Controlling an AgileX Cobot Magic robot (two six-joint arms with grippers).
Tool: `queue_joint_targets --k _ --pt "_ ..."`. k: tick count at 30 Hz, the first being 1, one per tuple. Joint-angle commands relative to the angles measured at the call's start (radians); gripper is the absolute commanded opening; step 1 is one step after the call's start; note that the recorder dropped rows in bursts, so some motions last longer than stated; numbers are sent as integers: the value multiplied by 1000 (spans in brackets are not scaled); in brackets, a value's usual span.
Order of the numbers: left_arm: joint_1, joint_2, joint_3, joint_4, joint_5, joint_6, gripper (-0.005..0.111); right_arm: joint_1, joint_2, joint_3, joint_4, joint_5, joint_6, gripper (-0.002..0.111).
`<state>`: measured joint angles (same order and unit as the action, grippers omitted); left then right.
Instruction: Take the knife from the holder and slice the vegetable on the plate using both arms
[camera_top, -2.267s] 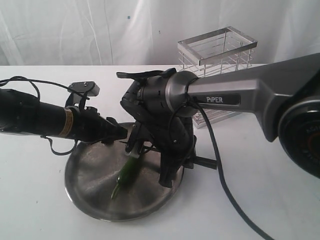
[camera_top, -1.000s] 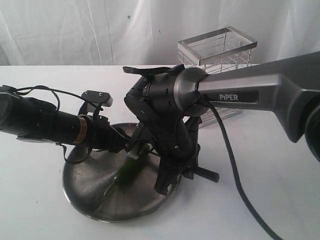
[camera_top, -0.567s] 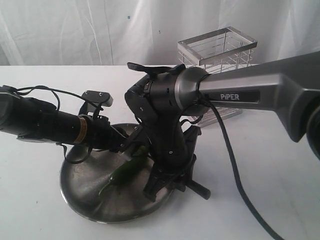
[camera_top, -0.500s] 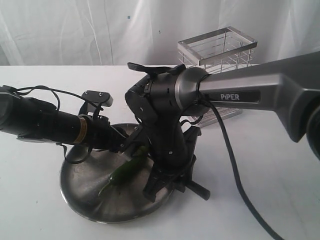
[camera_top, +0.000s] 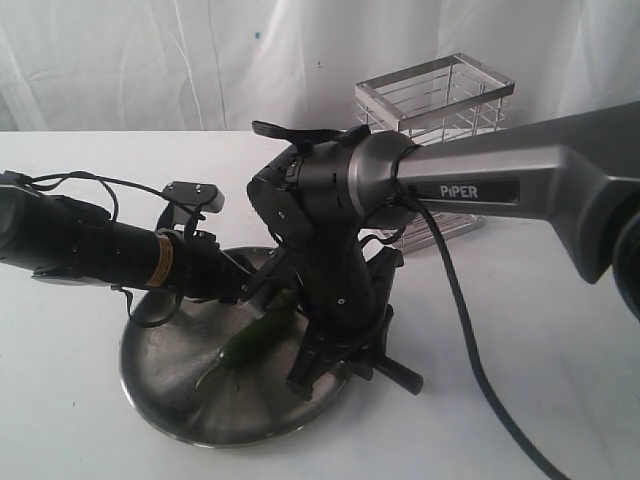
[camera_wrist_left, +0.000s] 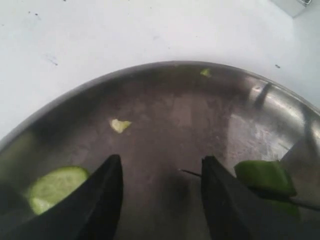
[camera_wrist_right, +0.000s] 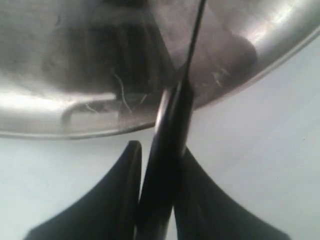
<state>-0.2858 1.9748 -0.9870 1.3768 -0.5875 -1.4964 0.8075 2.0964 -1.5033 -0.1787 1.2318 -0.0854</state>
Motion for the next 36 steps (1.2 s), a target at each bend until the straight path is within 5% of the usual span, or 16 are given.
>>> queue_joint_targets --k 1,24,36 --pt "-18 39 19 59 -24 -56 54 7 -10 -6 32 -11 -43 0" --pt "-16 35 19 98 -135 -82 54 7 -10 2 86 -54 -50 0" --pt "-16 -90 19 284 -70 -198 54 7 -10 -2 98 -144 -76 0"
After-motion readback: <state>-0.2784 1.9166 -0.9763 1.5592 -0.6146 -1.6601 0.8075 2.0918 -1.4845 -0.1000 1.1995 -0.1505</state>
